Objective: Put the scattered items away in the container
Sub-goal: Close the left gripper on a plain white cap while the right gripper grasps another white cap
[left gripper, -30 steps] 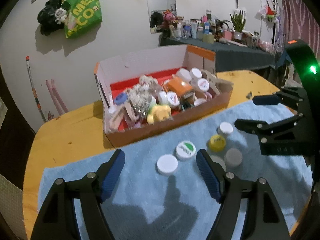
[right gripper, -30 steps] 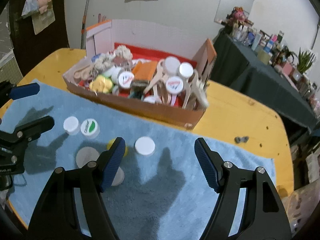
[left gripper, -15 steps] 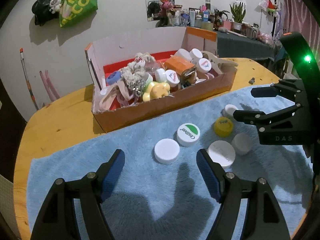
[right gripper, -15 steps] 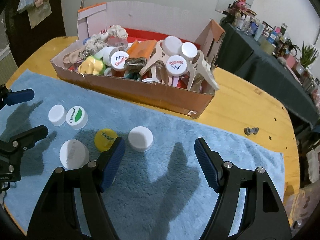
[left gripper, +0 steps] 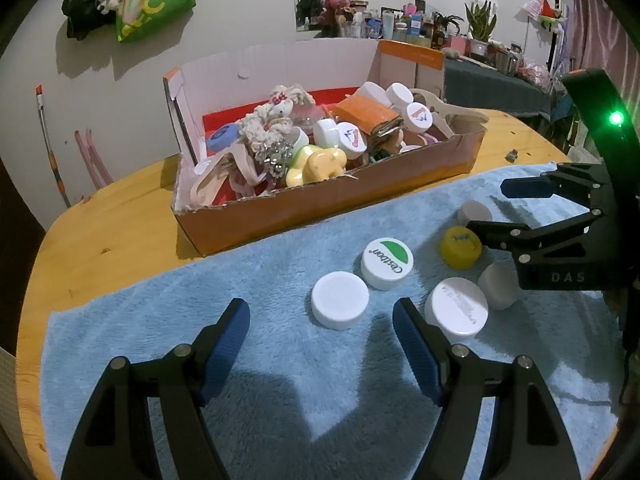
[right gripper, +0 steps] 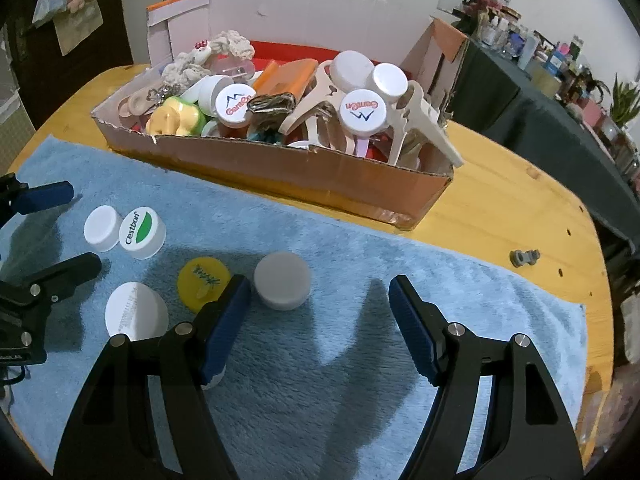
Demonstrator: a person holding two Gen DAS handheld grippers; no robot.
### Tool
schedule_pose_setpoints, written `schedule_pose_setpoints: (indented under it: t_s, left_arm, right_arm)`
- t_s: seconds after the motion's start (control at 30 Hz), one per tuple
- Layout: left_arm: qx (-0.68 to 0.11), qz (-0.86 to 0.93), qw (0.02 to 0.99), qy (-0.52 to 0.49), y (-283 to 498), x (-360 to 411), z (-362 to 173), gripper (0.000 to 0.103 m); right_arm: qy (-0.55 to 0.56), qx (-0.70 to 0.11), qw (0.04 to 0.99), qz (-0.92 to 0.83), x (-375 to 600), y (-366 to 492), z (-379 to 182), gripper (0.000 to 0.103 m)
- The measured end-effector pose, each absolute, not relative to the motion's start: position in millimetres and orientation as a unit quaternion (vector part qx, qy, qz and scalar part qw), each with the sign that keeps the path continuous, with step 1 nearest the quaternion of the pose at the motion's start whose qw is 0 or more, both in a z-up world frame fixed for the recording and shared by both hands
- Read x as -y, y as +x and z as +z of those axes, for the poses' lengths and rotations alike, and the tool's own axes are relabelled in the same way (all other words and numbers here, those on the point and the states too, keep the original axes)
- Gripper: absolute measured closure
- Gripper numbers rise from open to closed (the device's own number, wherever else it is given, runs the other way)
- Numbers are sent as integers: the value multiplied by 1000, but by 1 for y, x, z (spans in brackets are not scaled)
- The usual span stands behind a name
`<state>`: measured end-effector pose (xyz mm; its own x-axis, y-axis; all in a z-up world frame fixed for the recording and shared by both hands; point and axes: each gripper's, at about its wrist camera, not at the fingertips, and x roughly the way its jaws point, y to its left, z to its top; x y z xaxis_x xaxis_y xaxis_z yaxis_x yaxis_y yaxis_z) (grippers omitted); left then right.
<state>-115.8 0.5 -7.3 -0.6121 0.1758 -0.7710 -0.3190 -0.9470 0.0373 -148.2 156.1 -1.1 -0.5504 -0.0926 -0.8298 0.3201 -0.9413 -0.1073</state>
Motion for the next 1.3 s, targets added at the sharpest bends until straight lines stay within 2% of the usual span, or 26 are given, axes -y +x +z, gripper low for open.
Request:
schedule_pose_setpoints:
  t_s: [0.2,0.3,0.47,0.53,0.67,0.97,1.1,1.3]
  left_arm:
    - [-87,892,138,-422,-118,0,-11,27]
    - [-87,890,139,-425,-119,-1,-14,27]
    - [-86,890,139,-427,-120,-1,-16,33]
    - [-84,889,141,-427,-119,0,-16,39]
    - [-83,889,143,-427,-120,-1,-17,42]
    - [-62,888,151,-429,-123,1,-15,69]
    - [-54,889,152,-429,-123,2,-14,70]
    - [-53,890,152,-426,-122,3,-13,71]
  right_arm:
    - [466,-108,125,-869,-157,-147,-4,33]
    - [466,-105,130,-869,-155,-145,-4,37]
    - [467,-103,134,-868,-153,-143,-4,43]
    - [467,-101,138,-867,-152,-142,-4,45]
    - [468,-98,141,-867,-152,-140,-4,49]
    - [467,-93,150,-867,-153,-144,-1,67]
    - [466,-88,151,-867,-154,-142,0,73]
    - [465,-84,149,-869,-156,-141,1,75]
